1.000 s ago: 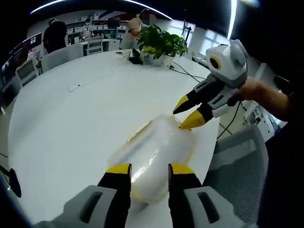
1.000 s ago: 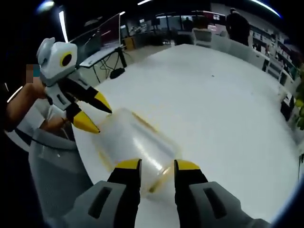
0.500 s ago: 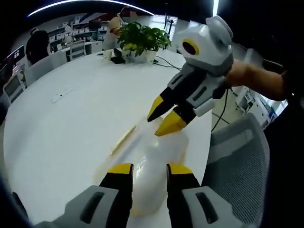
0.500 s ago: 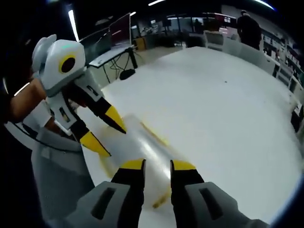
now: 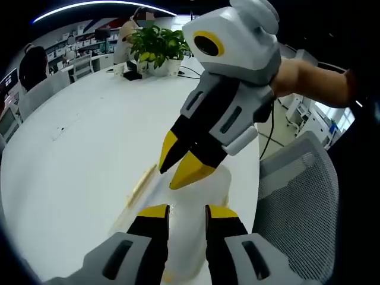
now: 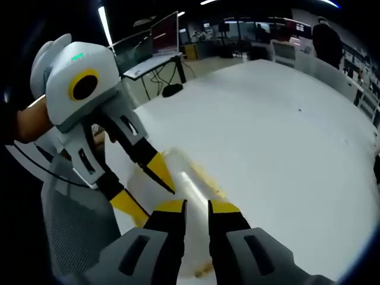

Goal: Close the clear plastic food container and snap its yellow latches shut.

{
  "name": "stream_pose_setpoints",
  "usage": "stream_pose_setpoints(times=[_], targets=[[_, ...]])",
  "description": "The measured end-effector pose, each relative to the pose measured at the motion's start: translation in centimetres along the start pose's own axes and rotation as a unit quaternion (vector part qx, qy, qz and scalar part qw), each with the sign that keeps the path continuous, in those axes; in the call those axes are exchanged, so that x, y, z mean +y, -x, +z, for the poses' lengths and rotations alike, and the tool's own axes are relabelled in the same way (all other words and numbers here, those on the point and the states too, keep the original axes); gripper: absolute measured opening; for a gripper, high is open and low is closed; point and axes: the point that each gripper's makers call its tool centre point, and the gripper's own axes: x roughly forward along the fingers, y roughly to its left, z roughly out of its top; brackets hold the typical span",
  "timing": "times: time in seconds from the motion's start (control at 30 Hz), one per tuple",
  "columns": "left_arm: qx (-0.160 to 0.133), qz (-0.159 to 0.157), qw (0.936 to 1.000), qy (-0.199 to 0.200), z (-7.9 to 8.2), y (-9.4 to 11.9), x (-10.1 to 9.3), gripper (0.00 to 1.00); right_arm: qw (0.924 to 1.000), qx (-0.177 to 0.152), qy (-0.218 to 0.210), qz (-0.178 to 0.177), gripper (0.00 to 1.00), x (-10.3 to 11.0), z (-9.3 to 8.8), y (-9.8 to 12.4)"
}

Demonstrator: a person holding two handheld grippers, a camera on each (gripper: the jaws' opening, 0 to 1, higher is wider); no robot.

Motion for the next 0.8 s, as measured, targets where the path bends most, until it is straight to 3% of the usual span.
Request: stream_pose_setpoints(times=[0.5, 0.8], targets=[[-0.004, -0.015, 0.9997, -0.018, -0.5, -0.2, -1.5, 0.15, 0.9960, 0.027, 0.079, 0.030, 0.25, 0.1, 0.9, -0.8], [0.000, -0.009, 0.9988, -0.048, -0.9, -0.1, -2.4, 0.23, 0.9910, 0.063, 0.103, 0.058, 0.35, -0.1, 0.6, -1.5]])
